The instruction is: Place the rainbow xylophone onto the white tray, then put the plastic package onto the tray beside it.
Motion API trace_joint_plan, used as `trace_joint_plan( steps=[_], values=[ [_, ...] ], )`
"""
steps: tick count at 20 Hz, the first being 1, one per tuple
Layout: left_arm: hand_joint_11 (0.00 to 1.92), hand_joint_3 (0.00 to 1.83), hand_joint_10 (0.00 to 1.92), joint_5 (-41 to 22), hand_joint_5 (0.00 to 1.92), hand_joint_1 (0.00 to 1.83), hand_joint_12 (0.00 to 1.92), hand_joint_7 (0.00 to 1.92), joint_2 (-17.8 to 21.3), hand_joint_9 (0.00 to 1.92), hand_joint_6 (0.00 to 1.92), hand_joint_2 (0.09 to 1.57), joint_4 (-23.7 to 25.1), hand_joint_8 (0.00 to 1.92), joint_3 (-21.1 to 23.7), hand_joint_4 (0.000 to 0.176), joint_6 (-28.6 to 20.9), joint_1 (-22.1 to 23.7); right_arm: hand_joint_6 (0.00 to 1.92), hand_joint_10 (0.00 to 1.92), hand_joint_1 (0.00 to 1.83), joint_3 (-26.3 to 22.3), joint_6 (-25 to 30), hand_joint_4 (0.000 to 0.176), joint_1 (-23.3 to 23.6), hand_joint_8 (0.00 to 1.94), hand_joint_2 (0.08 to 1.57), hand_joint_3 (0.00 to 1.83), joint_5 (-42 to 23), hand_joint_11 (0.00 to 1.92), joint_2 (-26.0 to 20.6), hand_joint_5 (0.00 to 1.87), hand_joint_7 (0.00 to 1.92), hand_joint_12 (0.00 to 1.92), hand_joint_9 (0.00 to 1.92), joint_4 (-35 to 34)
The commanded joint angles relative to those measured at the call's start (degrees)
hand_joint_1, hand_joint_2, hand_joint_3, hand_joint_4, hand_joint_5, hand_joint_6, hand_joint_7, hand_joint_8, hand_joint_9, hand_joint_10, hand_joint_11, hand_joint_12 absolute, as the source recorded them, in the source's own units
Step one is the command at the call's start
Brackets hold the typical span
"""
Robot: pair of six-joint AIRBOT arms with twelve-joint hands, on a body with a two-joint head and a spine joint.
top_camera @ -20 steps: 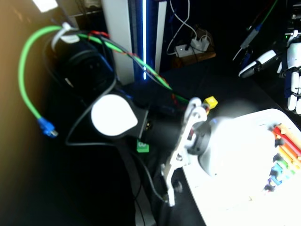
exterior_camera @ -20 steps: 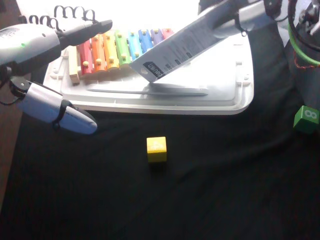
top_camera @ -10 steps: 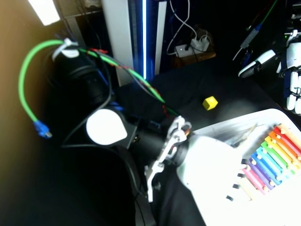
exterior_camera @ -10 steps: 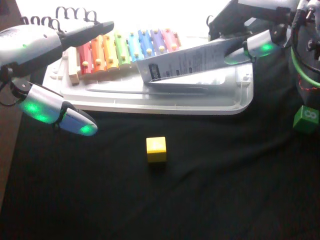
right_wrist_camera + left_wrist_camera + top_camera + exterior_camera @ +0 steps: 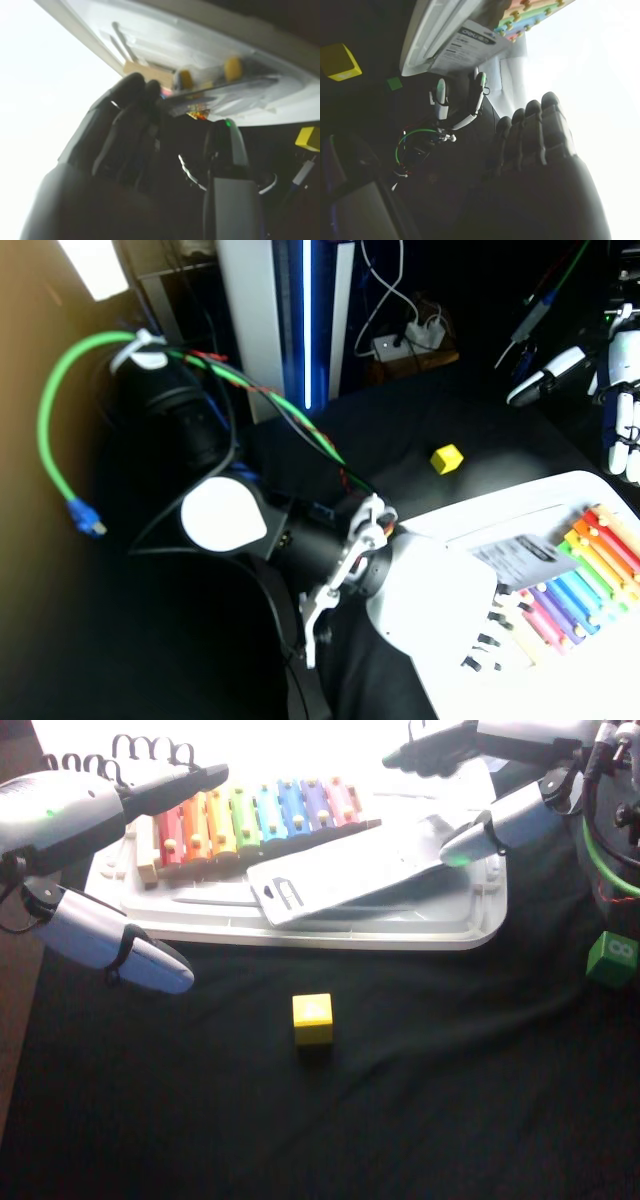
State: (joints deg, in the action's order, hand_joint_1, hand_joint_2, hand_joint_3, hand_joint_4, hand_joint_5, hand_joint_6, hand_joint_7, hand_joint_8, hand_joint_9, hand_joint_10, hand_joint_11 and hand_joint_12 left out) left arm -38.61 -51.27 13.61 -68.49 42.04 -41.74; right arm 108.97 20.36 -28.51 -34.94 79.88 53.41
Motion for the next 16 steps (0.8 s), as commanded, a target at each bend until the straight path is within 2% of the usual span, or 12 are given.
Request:
trace_joint_plan(
  steps=[1, 2, 4, 5, 6, 7, 8, 9, 10, 13, 14, 16],
  values=[
    [0.00, 0.01, 0.00, -6.0, 0.00, 0.74, 0.00, 0.00, 0.0, 0.00, 0.00, 0.66, -1.4, 0.00, 0.2, 0.000, -0.2, 0.3, 0.00, 0.00, 0.90, 0.3, 0.3, 0.129, 0.5, 0.00, 0.85, 0.00, -4.2, 0.02, -0.2, 0.08, 0.04, 0.71, 0.09, -3.3],
    [0.00, 0.01, 0.00, -6.2, 0.00, 0.74, 0.00, 0.00, 0.0, 0.00, 0.00, 0.66, -1.4, 0.00, 0.3, 0.000, -0.2, 0.2, 0.00, 0.00, 0.88, 0.1, 0.3, 0.162, 0.5, 0.00, 0.82, 0.00, -4.7, 0.00, -0.4, 0.02, 0.02, 0.65, 0.02, -3.3],
    [0.00, 0.00, 0.00, -6.9, 0.00, 0.70, 0.00, 0.00, 0.2, 0.00, 0.00, 0.66, -1.8, 0.00, 0.5, 0.004, -0.2, -0.3, 0.00, 0.00, 0.85, -0.9, 0.3, 0.175, 0.5, 0.00, 0.78, 0.00, -7.0, 0.00, -1.8, 0.00, 0.00, 0.56, 0.00, -5.1],
    [0.00, 0.00, 0.00, -7.3, 0.00, 0.71, 0.00, 0.00, 0.2, 0.00, 0.00, 0.64, -2.0, 0.00, 0.6, 0.034, -0.2, -0.5, 0.00, 0.00, 0.76, -1.6, 0.3, 0.176, 0.4, 0.00, 0.75, 0.00, -8.2, 0.00, -2.5, 0.00, 0.00, 0.46, 0.00, -6.0],
    [0.00, 0.00, 0.00, -7.9, 0.00, 0.72, 0.00, 0.00, 0.2, 0.00, 0.00, 0.64, -2.5, 0.00, 0.7, 0.038, -0.2, -0.7, 0.00, 0.00, 0.70, -2.7, 0.3, 0.176, 0.3, 0.00, 0.73, 0.00, -9.6, 0.00, -3.5, 0.00, 0.00, 0.35, 0.00, -6.9],
    [0.00, 0.00, 0.00, -8.6, 0.00, 0.72, 0.00, 0.00, 0.2, 0.00, 0.00, 0.64, -3.1, 0.00, 0.8, 0.079, -0.2, -1.0, 0.00, 0.00, 0.69, -3.5, 0.3, 0.176, -0.1, 0.00, 0.71, 0.00, -10.9, 0.00, -4.2, 0.00, 0.00, 0.13, 0.00, -8.0],
    [0.00, 0.00, 0.00, -9.7, 0.00, 0.71, 0.00, 0.00, 0.4, 0.00, 0.00, 0.65, -3.8, 0.00, 0.9, 0.085, -0.2, -1.4, 0.00, 0.00, 0.69, -5.0, -0.1, 0.176, -0.6, 0.00, 0.69, 0.00, -12.5, 0.02, -5.5, 0.00, 0.00, 0.10, 0.00, -10.2],
    [0.00, 0.01, 0.00, -10.5, 0.00, 0.71, 0.00, 0.00, 0.7, 0.00, 0.00, 0.68, -4.3, 0.00, 1.0, 0.051, -0.2, -1.5, 0.00, 0.00, 0.63, -6.4, -1.7, 0.176, -0.9, 0.00, 0.67, 0.00, -13.5, 0.03, -6.7, 0.00, 0.00, 0.10, 0.00, -12.1],
    [0.00, 0.01, 0.00, -11.3, 0.00, 0.72, 0.00, 0.00, 1.0, 0.00, 0.00, 0.69, -5.2, 0.00, 0.9, 0.000, -0.1, -1.5, 0.00, 0.00, 0.64, -8.1, -3.4, 0.176, -1.1, 0.00, 0.65, 0.00, -14.4, 0.01, -8.0, 0.00, 0.00, 0.21, 0.00, -14.1],
    [0.00, 0.02, 0.00, -19.0, 0.00, 0.84, 0.00, 0.00, 2.1, 0.00, 0.00, 0.70, -10.7, 0.00, 1.1, 0.000, 0.0, -3.1, 0.00, 0.00, 0.67, -14.6, -11.0, 0.176, -2.3, 0.00, 0.66, 0.00, -19.8, 0.00, -13.1, 0.00, 0.00, 0.24, 0.00, -22.8],
    [0.00, 0.02, 0.00, -22.7, 0.00, 0.78, 0.00, 0.00, 2.9, 0.00, 0.00, 0.71, -12.7, 0.00, 2.0, 0.000, 0.5, -4.2, 0.00, 0.00, 0.59, -16.3, -11.6, 0.176, -2.8, 0.00, 0.65, 0.00, -22.8, 0.00, -14.4, 0.00, 0.00, 0.44, 0.02, -25.0],
    [0.00, 0.03, 0.00, -28.5, 0.00, 0.78, 0.00, 0.00, 4.4, 0.00, 0.00, 0.73, -15.3, 0.00, 4.2, 0.000, 2.4, -5.9, 0.00, 0.00, 0.58, -17.7, -11.8, 0.176, -4.9, 0.00, 0.67, 0.00, -28.4, 0.00, -15.3, 0.00, 0.00, 0.28, 0.00, -29.3]
  ],
)
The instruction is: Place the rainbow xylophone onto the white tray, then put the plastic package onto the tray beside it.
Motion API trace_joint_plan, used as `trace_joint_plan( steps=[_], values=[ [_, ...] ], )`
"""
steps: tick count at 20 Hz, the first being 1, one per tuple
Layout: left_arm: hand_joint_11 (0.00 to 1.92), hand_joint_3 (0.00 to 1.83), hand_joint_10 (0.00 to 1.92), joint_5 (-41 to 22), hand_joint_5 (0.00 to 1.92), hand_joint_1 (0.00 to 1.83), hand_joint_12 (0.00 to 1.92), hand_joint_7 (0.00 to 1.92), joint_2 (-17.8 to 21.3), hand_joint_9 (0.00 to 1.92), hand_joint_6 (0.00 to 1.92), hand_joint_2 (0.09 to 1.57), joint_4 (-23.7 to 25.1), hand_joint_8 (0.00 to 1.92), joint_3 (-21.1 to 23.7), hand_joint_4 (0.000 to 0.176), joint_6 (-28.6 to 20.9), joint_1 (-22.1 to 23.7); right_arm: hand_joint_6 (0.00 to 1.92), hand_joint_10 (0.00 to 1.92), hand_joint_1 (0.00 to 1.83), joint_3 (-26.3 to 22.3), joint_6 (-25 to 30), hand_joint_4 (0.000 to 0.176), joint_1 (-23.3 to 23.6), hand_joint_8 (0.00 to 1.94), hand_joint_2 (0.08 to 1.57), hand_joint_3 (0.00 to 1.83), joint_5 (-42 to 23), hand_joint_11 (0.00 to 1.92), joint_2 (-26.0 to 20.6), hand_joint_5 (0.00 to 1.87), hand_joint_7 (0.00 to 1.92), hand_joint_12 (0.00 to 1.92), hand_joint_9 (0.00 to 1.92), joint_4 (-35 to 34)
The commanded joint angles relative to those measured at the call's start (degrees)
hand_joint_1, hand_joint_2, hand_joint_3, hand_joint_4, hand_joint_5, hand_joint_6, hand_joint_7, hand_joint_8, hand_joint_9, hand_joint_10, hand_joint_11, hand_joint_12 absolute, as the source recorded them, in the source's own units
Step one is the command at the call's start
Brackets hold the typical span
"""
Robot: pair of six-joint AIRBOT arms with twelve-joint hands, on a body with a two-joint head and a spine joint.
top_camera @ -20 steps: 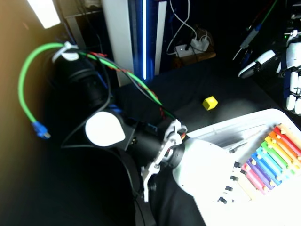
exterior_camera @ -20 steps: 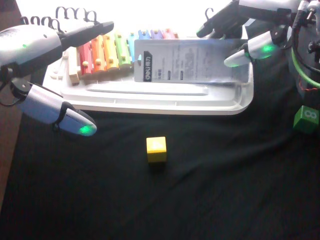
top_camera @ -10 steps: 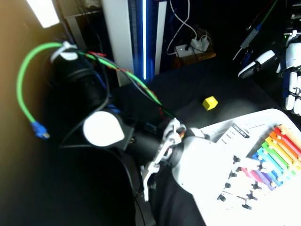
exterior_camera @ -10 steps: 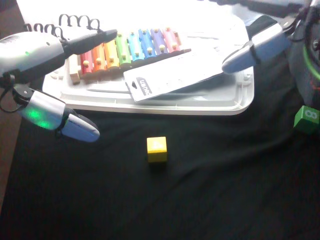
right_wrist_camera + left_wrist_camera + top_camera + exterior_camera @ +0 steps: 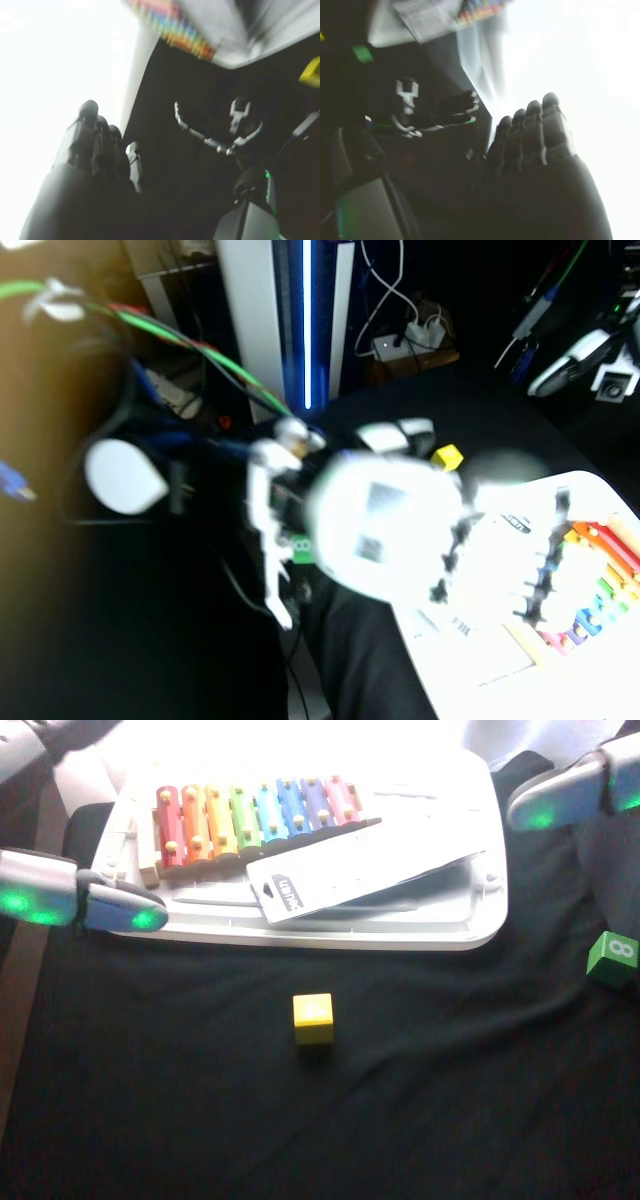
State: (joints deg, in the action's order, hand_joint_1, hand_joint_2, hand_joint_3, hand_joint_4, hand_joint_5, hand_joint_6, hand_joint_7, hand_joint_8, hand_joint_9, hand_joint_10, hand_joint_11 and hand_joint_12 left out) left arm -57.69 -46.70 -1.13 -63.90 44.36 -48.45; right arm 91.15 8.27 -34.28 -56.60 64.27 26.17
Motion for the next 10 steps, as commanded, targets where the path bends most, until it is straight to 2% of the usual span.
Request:
trace_joint_plan(
  steps=[1, 3, 4, 5, 6, 7, 8, 9, 10],
  values=[
    [0.00, 0.03, 0.00, -11.7, 0.00, 0.78, 0.00, 0.00, 0.5, 0.00, 0.00, 0.74, -1.3, 0.00, 0.6, 0.000, 0.7, 0.1, 0.00, 0.00, 0.67, -0.7, 0.1, 0.176, 0.2, 0.00, 0.70, 0.01, -9.1, 0.00, -0.2, 0.00, 0.00, 0.17, 0.00, -3.7],
    [0.00, 0.03, 0.00, -18.2, 0.00, 0.71, 0.00, 0.00, 2.1, 0.00, 0.00, 0.83, -3.0, 0.00, 2.9, 0.000, 1.6, -1.3, 0.00, 0.00, 0.64, -4.4, -3.4, 0.176, -1.6, 0.00, 0.80, 0.01, -13.9, 0.00, -2.4, 0.00, 0.00, 0.02, 0.00, -7.9],
    [0.00, 0.02, 0.00, -21.4, 0.00, 0.71, 0.00, 0.00, 3.0, 0.00, 0.00, 0.84, -3.7, 0.00, 3.9, 0.000, 1.9, -2.2, 0.00, 0.00, 0.67, -7.6, -6.9, 0.150, -2.6, 0.00, 0.83, 0.02, -15.7, 0.00, -4.5, 0.00, 0.00, 0.00, 0.00, -10.0],
    [0.00, 0.03, 0.00, -23.9, 0.00, 0.68, 0.00, 0.00, 3.6, 0.00, 0.00, 0.86, -4.2, 0.00, 4.6, 0.000, 2.3, -2.6, 0.00, 0.00, 0.72, -9.1, -8.6, 0.171, -3.2, 0.00, 0.81, 0.00, -17.2, 0.00, -5.5, 0.00, 0.00, 0.00, 0.00, -11.2],
    [0.00, 0.03, 0.00, -26.7, 0.00, 0.66, 0.00, 0.00, 4.3, 0.00, 0.00, 0.87, -4.6, 0.00, 5.2, 0.000, 3.0, -3.2, 0.00, 0.00, 0.76, -10.5, -9.5, 0.175, -5.0, 0.00, 0.73, 0.00, -20.4, 0.04, -6.3, 0.00, 0.00, 0.02, 0.00, -13.4],
    [0.00, 0.03, 0.00, -28.4, 0.00, 0.62, 0.00, 0.00, 4.9, 0.00, 0.00, 0.89, -4.8, 0.00, 5.6, 0.000, 3.5, -3.4, 0.00, 0.00, 0.79, -11.1, -9.5, 0.135, -6.5, 0.00, 0.71, 0.01, -23.1, 0.04, -6.7, 0.00, 0.00, 0.42, 0.07, -15.1],
    [0.00, 0.01, 0.00, -29.9, 0.00, 0.55, 0.00, 0.00, 5.2, 0.00, 0.00, 0.85, -4.9, 0.00, 5.9, 0.000, 4.3, -3.4, 0.00, 0.00, 0.69, -12.0, -9.5, 0.088, -8.0, 0.00, 0.75, 0.00, -25.6, 0.11, -7.4, 0.00, 0.00, 0.80, 0.14, -16.7],
    [0.00, 0.03, 0.00, -31.0, 0.00, 0.50, 0.00, 0.00, 5.5, 0.00, 0.00, 0.88, -5.0, 0.00, 6.2, 0.000, 5.0, -3.4, 0.00, 0.00, 0.81, -13.1, -9.5, 0.158, -9.3, 0.00, 0.75, 0.00, -27.6, 0.02, -8.4, 0.00, 0.00, 0.85, 0.08, -18.0],
    [0.00, 0.02, 0.00, -32.4, 0.00, 0.50, 0.00, 0.00, 5.7, 0.00, 0.00, 0.87, -5.0, 0.00, 6.4, 0.000, 5.5, -3.4, 0.00, 0.00, 0.88, -14.6, -10.0, 0.172, -10.8, 0.00, 0.76, 0.00, -30.3, 0.00, -9.7, 0.00, 0.00, 0.86, 0.05, -19.6]
  ],
)
